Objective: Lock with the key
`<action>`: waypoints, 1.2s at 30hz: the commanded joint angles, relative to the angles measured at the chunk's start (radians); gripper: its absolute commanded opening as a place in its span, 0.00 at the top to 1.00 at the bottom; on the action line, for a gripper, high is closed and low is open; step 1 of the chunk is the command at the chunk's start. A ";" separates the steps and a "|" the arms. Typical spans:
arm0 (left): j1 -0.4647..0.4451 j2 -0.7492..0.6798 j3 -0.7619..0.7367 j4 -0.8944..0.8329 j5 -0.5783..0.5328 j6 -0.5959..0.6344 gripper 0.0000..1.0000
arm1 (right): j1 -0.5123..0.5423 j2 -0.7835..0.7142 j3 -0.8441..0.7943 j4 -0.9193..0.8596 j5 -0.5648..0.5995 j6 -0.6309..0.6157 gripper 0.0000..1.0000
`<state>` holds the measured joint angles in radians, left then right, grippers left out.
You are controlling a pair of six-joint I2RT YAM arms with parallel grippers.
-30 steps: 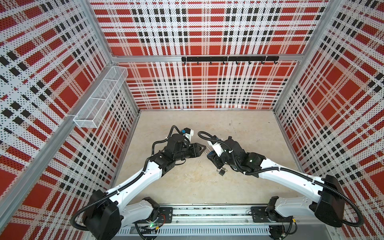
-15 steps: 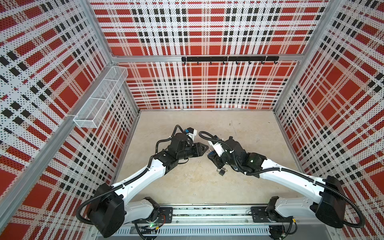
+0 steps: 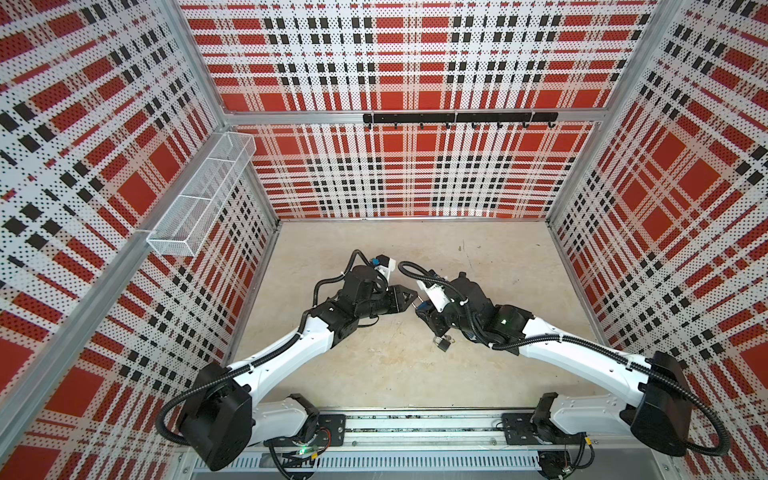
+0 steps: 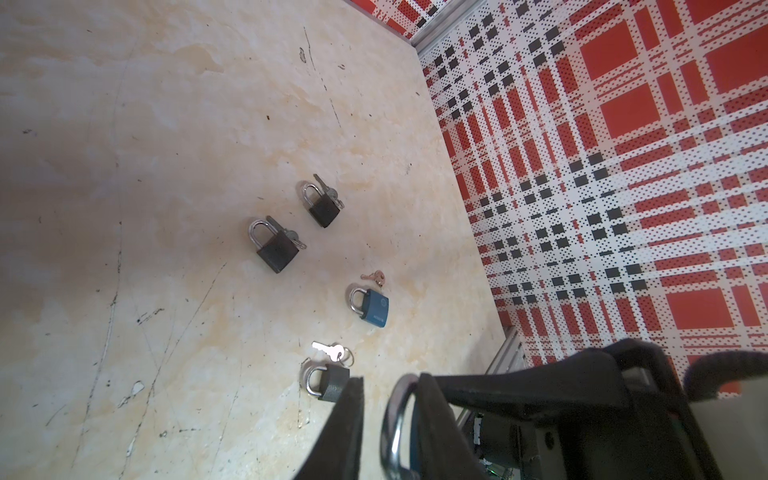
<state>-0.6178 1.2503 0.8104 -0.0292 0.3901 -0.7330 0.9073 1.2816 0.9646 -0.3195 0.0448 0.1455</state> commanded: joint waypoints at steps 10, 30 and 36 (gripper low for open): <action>-0.005 0.020 0.031 0.035 0.024 -0.009 0.76 | -0.004 -0.021 0.015 0.074 -0.016 -0.021 0.90; -0.003 0.030 0.024 0.096 0.047 -0.050 1.00 | -0.021 -0.040 0.016 0.082 -0.018 -0.014 0.81; 0.005 -0.023 0.017 0.189 0.001 -0.117 1.00 | -0.093 -0.124 -0.056 0.171 -0.092 0.072 0.38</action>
<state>-0.6182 1.2716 0.8253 0.0570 0.4221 -0.8062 0.8520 1.2263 0.9386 -0.2630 0.0078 0.1772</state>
